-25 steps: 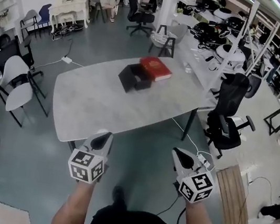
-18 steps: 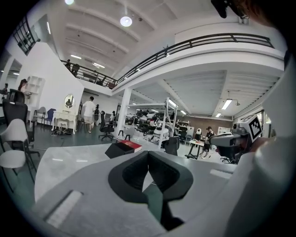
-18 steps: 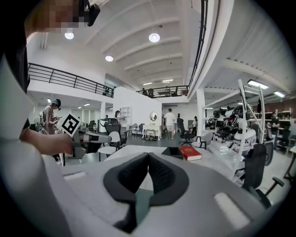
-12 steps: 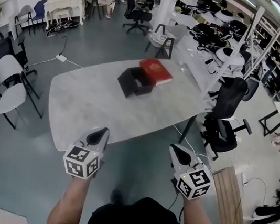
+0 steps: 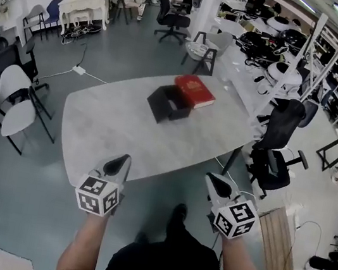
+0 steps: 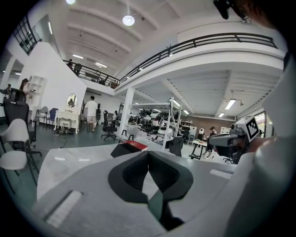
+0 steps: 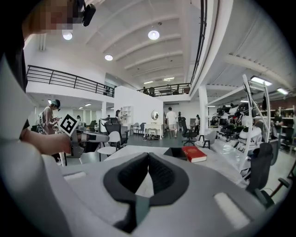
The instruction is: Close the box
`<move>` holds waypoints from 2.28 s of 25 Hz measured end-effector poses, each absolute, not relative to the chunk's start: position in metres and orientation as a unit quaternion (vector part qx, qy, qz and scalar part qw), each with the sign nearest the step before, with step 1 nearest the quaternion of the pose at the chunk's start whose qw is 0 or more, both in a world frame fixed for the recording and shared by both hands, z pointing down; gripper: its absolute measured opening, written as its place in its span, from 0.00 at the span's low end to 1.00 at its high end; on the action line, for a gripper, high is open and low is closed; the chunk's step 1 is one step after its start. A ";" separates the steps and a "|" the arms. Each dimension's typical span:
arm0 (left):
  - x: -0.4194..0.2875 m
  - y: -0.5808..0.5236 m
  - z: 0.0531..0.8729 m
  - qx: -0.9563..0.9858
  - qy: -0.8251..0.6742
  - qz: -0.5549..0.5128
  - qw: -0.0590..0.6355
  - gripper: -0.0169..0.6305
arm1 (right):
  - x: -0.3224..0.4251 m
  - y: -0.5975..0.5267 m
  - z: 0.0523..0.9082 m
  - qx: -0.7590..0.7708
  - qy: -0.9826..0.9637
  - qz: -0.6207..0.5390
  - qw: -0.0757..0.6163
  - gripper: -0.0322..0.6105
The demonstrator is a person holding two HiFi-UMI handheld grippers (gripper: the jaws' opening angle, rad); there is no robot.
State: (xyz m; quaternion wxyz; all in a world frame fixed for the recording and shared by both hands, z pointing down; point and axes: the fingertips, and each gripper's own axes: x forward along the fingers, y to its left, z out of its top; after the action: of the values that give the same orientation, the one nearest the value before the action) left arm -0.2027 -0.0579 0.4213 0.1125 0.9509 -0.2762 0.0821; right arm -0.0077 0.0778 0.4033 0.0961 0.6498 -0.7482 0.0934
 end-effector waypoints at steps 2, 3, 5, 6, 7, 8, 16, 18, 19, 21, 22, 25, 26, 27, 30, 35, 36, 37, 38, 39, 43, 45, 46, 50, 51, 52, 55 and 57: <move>-0.197 -0.066 0.423 0.949 -0.282 0.085 0.115 0.04 | -0.001 0.066 0.406 0.643 -0.753 0.097 0.097 0.05; -0.194 -0.071 0.424 0.947 -0.286 0.086 0.116 0.04 | 0.003 0.059 0.408 0.640 -0.756 0.098 0.097 0.05; -0.183 -0.081 0.427 0.944 -0.293 0.091 0.119 0.04 | 0.016 0.045 0.410 0.635 -0.760 0.096 0.095 0.05; -0.175 -0.087 0.429 0.943 -0.295 0.094 0.119 0.04 | 0.024 0.037 0.409 0.633 -0.763 0.091 0.094 0.05; -0.166 -0.094 0.431 0.942 -0.298 0.097 0.118 0.04 | 0.032 0.029 0.409 0.630 -0.766 0.087 0.092 0.05; -0.157 -0.101 0.432 0.941 -0.302 0.100 0.117 0.04 | 0.041 0.020 0.409 0.627 -0.770 0.084 0.090 0.05; -0.049 -0.162 0.430 0.929 -0.334 0.106 0.122 0.04 | 0.151 -0.051 0.422 0.597 -0.793 0.094 0.081 0.05; -0.014 -0.174 0.428 0.925 -0.342 0.111 0.122 0.04 | 0.185 -0.065 0.424 0.588 -0.800 0.095 0.080 0.05; 0.002 -0.180 0.428 0.923 -0.347 0.114 0.123 0.04 | 0.202 -0.071 0.426 0.583 -0.803 0.097 0.081 0.05; 0.032 -0.188 0.430 0.918 -0.355 0.119 0.126 0.04 | 0.235 -0.081 0.432 0.576 -0.807 0.102 0.081 0.05; 0.045 -0.190 0.432 0.917 -0.358 0.123 0.127 0.04 | 0.250 -0.085 0.435 0.574 -0.808 0.105 0.080 0.05; 0.080 -0.194 0.437 0.913 -0.364 0.137 0.126 0.04 | 0.290 -0.096 0.444 0.569 -0.811 0.113 0.075 0.05; 0.090 -0.195 0.438 0.912 -0.365 0.141 0.126 0.04 | 0.300 -0.100 0.447 0.567 -0.812 0.115 0.075 0.05; 0.098 -0.196 0.439 0.911 -0.366 0.145 0.125 0.04 | 0.308 -0.104 0.450 0.565 -0.814 0.117 0.074 0.05; 0.114 -0.201 0.442 0.908 -0.369 0.155 0.124 0.04 | 0.317 -0.117 0.452 0.556 -0.820 0.122 0.066 0.05; 0.124 -0.218 0.442 0.905 -0.378 0.162 0.108 0.04 | 0.312 -0.139 0.452 0.536 -0.834 0.113 0.070 0.05; 0.124 -0.222 0.442 0.905 -0.379 0.163 0.104 0.04 | 0.310 -0.144 0.452 0.534 -0.835 0.111 0.073 0.05; 0.123 -0.226 0.442 0.905 -0.379 0.162 0.103 0.04 | 0.308 -0.149 0.452 0.533 -0.836 0.109 0.075 0.05; 0.122 -0.231 0.441 0.905 -0.380 0.159 0.103 0.04 | 0.306 -0.155 0.451 0.532 -0.836 0.108 0.079 0.05; 0.120 -0.236 0.441 0.905 -0.381 0.156 0.105 0.04 | 0.304 -0.161 0.450 0.531 -0.837 0.106 0.082 0.05; 0.104 -0.264 0.439 0.904 -0.388 0.142 0.108 0.04 | 0.285 -0.193 0.447 0.519 -0.843 0.094 0.105 0.05; 0.089 -0.281 0.438 0.903 -0.394 0.136 0.108 0.04 | 0.270 -0.213 0.447 0.510 -0.847 0.089 0.120 0.05; 0.081 -0.289 0.438 0.902 -0.397 0.133 0.109 0.04 | 0.261 -0.224 0.447 0.504 -0.850 0.085 0.128 0.05; 0.047 -0.316 0.453 0.896 -0.408 0.123 0.125 0.04 | 0.226 -0.263 0.451 0.482 -0.858 0.068 0.164 0.06; 0.039 -0.322 0.458 0.895 -0.410 0.120 0.130 0.04 | 0.216 -0.271 0.454 0.476 -0.860 0.065 0.172 0.06; 0.031 -0.328 0.462 0.894 -0.410 0.118 0.135 0.04 | 0.206 -0.279 0.457 0.471 -0.861 0.063 0.180 0.08; 0.012 -0.342 0.474 0.894 -0.408 0.113 0.148 0.04 | 0.176 -0.301 0.469 0.450 -0.865 0.054 0.214 0.12; 0.002 -0.348 0.480 0.893 -0.407 0.113 0.156 0.04 | 0.154 -0.312 0.478 0.431 -0.869 0.044 0.241 0.15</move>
State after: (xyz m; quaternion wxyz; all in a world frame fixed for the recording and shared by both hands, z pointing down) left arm 0.0018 -0.3476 0.4800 0.1556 0.8931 -0.4069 0.1126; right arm 0.1541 -0.3118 0.4782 0.2407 0.4308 -0.8686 0.0443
